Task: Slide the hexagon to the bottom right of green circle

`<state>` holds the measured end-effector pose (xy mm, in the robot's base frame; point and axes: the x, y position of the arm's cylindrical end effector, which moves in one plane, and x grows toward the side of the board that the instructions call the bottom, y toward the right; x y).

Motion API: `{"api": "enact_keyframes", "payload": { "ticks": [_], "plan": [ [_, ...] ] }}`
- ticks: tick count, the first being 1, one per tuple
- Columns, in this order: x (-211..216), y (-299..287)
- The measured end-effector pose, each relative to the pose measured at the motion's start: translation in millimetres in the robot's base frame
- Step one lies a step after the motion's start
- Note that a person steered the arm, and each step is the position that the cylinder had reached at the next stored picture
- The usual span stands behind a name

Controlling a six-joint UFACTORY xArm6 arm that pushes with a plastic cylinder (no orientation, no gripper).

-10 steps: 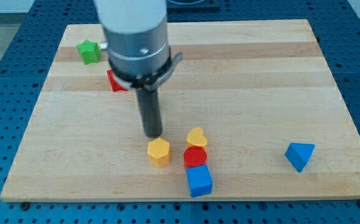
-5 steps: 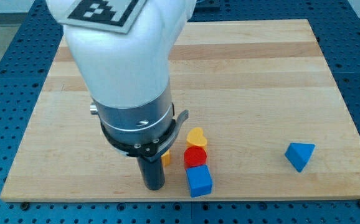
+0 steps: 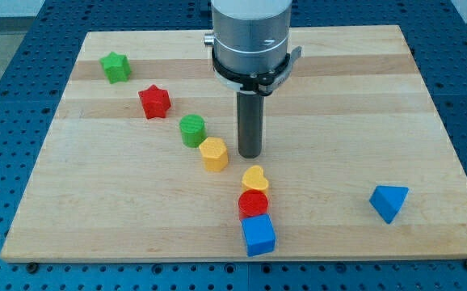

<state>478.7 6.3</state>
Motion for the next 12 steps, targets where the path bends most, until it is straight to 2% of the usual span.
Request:
{"api": "enact_keyframes", "payload": {
  "ticks": [1,2,3,4,5,8,9,11,12],
  "plan": [
    [13.5,-5.8],
    [8.9,19.1],
    [6.9,74.7],
    [30.2,95.7],
    [130.0,85.6],
    [140.2,73.7],
    [106.6,80.7],
    [4.0,80.7],
    [-4.6,41.0]
  ]
}}
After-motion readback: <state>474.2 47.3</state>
